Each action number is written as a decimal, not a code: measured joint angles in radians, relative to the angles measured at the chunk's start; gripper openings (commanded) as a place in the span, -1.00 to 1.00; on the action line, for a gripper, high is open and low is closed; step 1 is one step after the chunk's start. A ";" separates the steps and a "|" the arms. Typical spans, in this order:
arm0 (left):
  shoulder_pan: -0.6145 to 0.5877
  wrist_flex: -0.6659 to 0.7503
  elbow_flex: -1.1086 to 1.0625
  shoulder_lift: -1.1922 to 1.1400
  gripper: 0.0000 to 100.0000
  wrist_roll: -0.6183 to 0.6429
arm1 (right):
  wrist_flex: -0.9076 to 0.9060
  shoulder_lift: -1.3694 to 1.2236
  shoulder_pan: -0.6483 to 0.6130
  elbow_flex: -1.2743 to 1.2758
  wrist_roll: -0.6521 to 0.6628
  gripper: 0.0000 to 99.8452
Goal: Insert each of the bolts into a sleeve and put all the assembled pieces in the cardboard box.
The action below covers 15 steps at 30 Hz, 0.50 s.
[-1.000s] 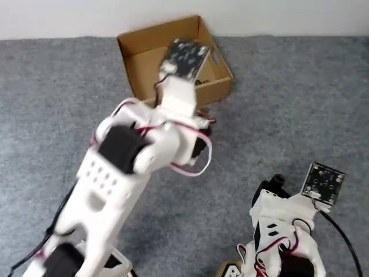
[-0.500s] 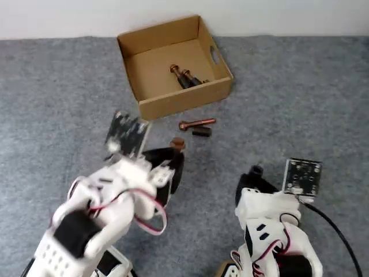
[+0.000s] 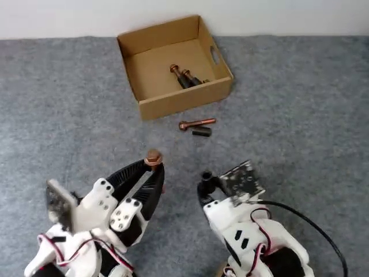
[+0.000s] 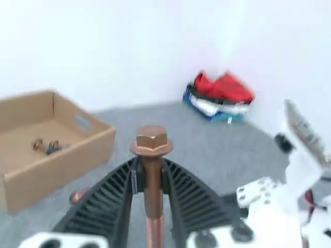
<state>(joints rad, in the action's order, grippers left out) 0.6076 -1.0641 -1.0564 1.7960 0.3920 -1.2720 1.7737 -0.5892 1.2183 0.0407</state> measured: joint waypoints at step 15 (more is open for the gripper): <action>0.000 0.149 -0.084 0.006 -0.99 0.158 | 0.109 -0.003 -0.192 0.012 0.163 -0.98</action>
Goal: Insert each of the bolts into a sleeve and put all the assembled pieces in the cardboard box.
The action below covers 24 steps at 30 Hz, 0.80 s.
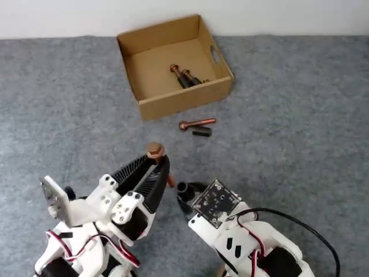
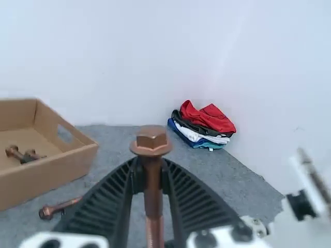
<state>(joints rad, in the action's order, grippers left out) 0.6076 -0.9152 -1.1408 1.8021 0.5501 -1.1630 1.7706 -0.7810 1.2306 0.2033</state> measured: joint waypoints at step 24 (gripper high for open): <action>-0.002 0.066 -0.146 0.006 -0.99 0.014 | 0.061 -0.002 -0.003 0.002 0.029 -0.98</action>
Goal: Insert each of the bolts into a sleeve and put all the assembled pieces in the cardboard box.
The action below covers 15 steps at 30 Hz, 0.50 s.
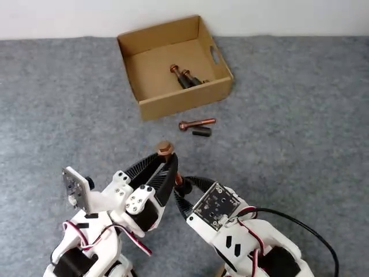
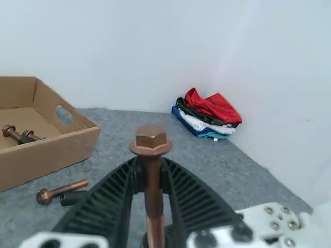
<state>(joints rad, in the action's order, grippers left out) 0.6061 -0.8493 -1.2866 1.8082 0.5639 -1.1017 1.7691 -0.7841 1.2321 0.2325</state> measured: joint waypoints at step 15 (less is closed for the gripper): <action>0.140 -0.258 0.035 0.000 -0.99 -0.095 | -0.002 0.002 -0.003 0.000 0.002 -0.98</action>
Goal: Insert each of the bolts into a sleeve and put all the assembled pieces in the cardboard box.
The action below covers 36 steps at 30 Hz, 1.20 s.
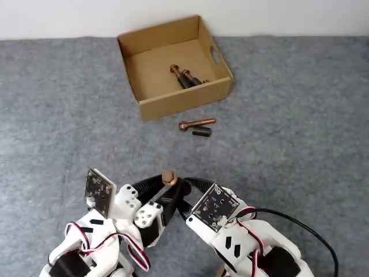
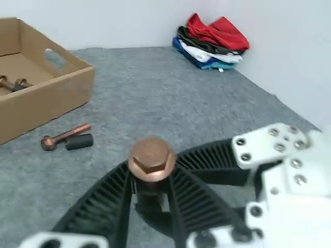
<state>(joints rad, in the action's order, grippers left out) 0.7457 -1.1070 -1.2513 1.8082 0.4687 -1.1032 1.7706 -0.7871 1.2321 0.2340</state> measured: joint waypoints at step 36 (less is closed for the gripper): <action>-0.057 -0.112 0.040 0.002 -0.61 -0.164 | 0.000 -0.002 0.003 0.002 0.002 -0.98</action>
<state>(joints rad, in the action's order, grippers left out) 0.6889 -1.2190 -1.2114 1.8098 0.3046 -1.1032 1.7691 -0.7841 1.2336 0.2355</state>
